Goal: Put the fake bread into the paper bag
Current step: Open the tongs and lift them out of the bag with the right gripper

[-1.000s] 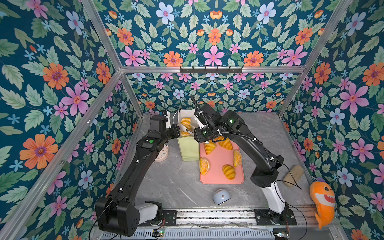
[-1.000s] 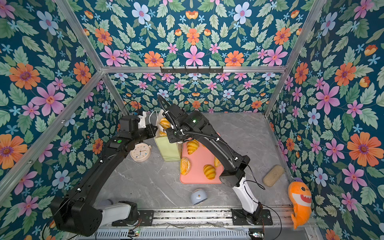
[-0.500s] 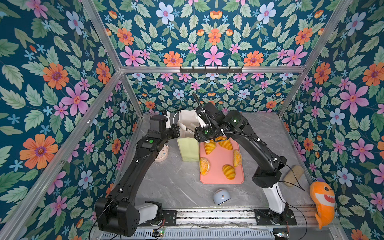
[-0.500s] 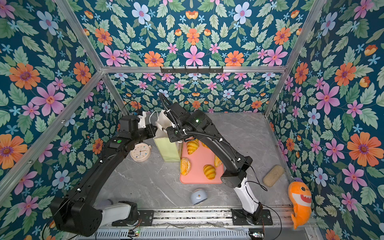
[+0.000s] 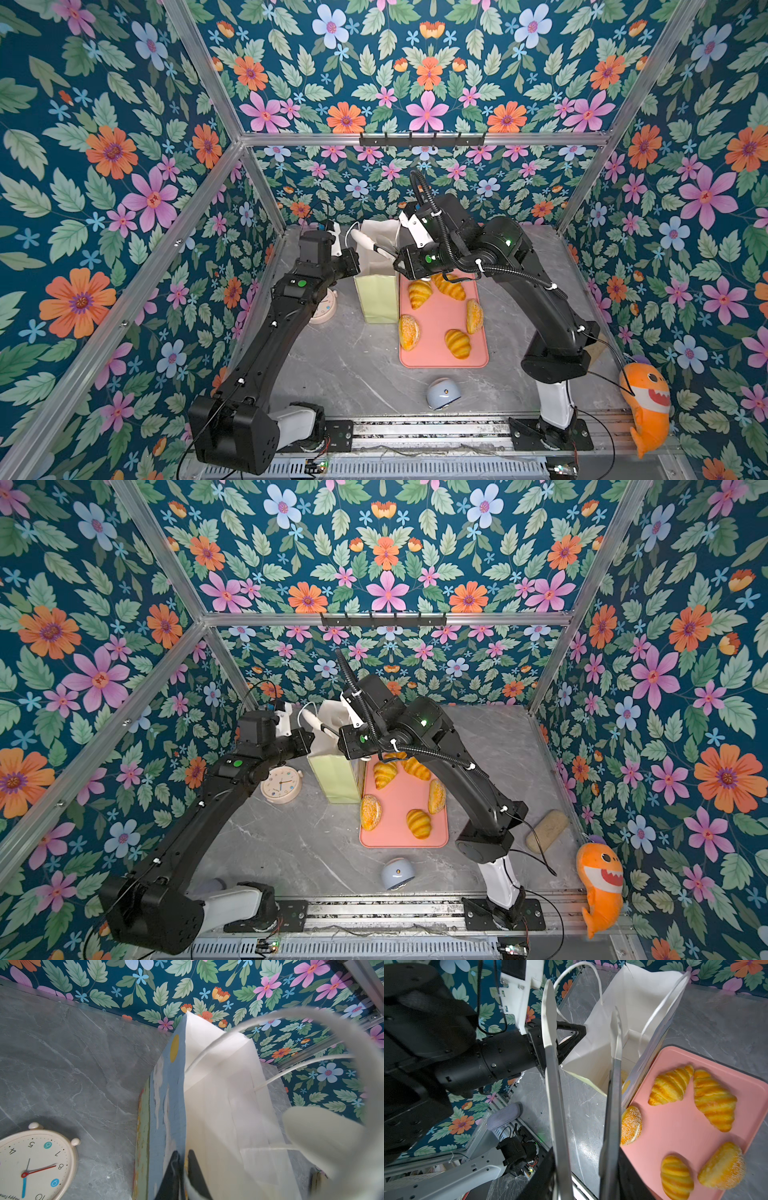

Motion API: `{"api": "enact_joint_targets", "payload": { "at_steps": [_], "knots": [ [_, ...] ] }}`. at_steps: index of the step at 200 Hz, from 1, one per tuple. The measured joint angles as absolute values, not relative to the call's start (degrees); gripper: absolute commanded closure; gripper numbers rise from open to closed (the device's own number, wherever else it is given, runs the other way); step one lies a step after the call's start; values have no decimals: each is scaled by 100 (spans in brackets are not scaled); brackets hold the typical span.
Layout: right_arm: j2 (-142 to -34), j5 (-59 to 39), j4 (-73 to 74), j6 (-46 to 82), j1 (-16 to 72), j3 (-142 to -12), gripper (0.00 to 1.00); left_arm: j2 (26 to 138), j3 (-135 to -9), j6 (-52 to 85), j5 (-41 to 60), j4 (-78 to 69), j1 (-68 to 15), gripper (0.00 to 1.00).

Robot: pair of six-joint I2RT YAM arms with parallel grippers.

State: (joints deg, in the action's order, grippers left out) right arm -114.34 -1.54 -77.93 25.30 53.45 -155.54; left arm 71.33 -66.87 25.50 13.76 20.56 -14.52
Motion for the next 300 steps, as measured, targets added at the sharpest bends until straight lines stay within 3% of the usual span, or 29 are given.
{"api": "enact_joint_targets", "payload": {
  "at_steps": [102, 139, 203, 252, 300],
  "knots": [
    [-9861, -327, -8005, 2351, 5341, -14772, 63, 7076, -6718, 2547, 1376, 2102, -1452, 88],
    [-9214, 62, -8388, 2318, 5341, -14237, 63, 7000, -6718, 2545, 1372, 2106, -1452, 88],
    [-8184, 1061, -9107, 2530, 5098, -12477, 64, 6993, -6689, 2528, 1376, 2106, -1452, 88],
    [-7669, 1153, -9113, 2880, 4589, -10803, 64, 6989, -6587, 2528, 1382, 2093, -1452, 88],
    [-7765, 1197, -9113, 3046, 4029, -10245, 64, 6987, -6580, 2528, 1400, 2071, -1452, 87]
  ]
}}
